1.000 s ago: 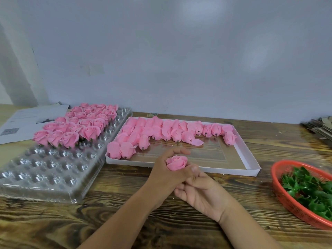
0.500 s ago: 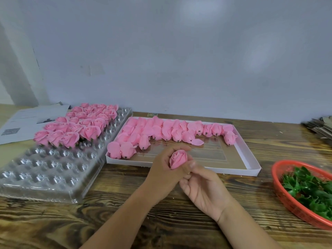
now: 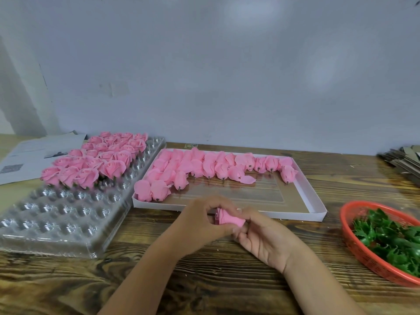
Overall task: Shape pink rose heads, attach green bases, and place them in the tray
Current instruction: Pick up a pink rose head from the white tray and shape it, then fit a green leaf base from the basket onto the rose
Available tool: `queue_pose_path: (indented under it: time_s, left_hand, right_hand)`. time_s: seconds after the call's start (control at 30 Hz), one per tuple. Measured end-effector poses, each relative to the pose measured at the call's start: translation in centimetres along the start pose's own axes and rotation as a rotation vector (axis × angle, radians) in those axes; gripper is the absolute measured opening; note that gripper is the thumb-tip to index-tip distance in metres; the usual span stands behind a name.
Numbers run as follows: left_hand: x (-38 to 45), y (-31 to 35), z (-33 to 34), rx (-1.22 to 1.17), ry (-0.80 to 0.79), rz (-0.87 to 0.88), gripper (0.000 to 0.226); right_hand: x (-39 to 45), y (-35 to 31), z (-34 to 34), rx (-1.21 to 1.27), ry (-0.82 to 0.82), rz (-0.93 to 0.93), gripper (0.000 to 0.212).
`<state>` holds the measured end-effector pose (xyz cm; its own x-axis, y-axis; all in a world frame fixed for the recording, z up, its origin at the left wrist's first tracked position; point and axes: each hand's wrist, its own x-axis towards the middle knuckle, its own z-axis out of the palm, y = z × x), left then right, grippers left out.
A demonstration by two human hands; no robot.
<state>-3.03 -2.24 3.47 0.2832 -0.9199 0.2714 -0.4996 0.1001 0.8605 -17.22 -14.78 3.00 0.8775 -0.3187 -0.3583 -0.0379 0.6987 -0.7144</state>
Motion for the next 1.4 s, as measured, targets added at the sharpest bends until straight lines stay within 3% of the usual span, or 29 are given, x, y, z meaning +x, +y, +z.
queue_pose_path:
  time_s: [0.27, 0.6, 0.83, 0.93, 1.0, 1.1, 1.17, 1.23, 1.33, 1.4]
  left_hand:
    - [0.0, -0.4, 0.5, 0.003, 0.034, 0.016, 0.036]
    - [0.1, -0.4, 0.7, -0.063, 0.088, 0.051, 0.030]
    - [0.3, -0.8, 0.6, -0.137, 0.161, 0.023, 0.033]
    - [0.3, -1.0, 0.6, -0.176, 0.180, 0.008, 0.035]
    - [0.3, -1.1, 0.6, -0.192, 0.170, -0.022, 0.035]
    - [0.4, -1.3, 0.7, -0.206, 0.158, -0.058, 0.034]
    - [0.4, -1.4, 0.7, -0.209, 0.158, -0.067, 0.033]
    - [0.4, -1.5, 0.6, -0.198, 0.167, -0.065, 0.032]
    - [0.4, -1.6, 0.5, -0.195, 0.177, -0.050, 0.033]
    - [0.5, -1.6, 0.5, -0.174, 0.185, -0.030, 0.036]
  right_hand:
    - [0.1, -0.2, 0.0, -0.080, 0.070, 0.009, 0.052]
    - [-0.3, -0.4, 0.3, -0.125, 0.050, -0.009, 0.046]
    - [-0.4, -0.6, 0.2, -0.239, 0.132, -0.034, 0.043]
    - [-1.5, -1.1, -0.2, -0.404, 0.294, -0.056, 0.039]
    - [-2.8, -1.9, -1.0, -0.574, 0.463, -0.170, 0.029]
    - [-6.0, -4.5, -3.6, -1.039, 0.727, -0.483, 0.009]
    - [-8.5, -7.0, -5.7, -1.343, 0.898, -0.579, 0.012]
    - [-10.8, -9.3, -7.9, -1.512, 1.005, -0.487, 0.013]
    - [-12.0, -11.5, -11.1, -1.624, 1.031, -0.116, 0.009]
    - [-11.6, -12.0, -12.6, -1.707, 1.024, 0.075, 0.019]
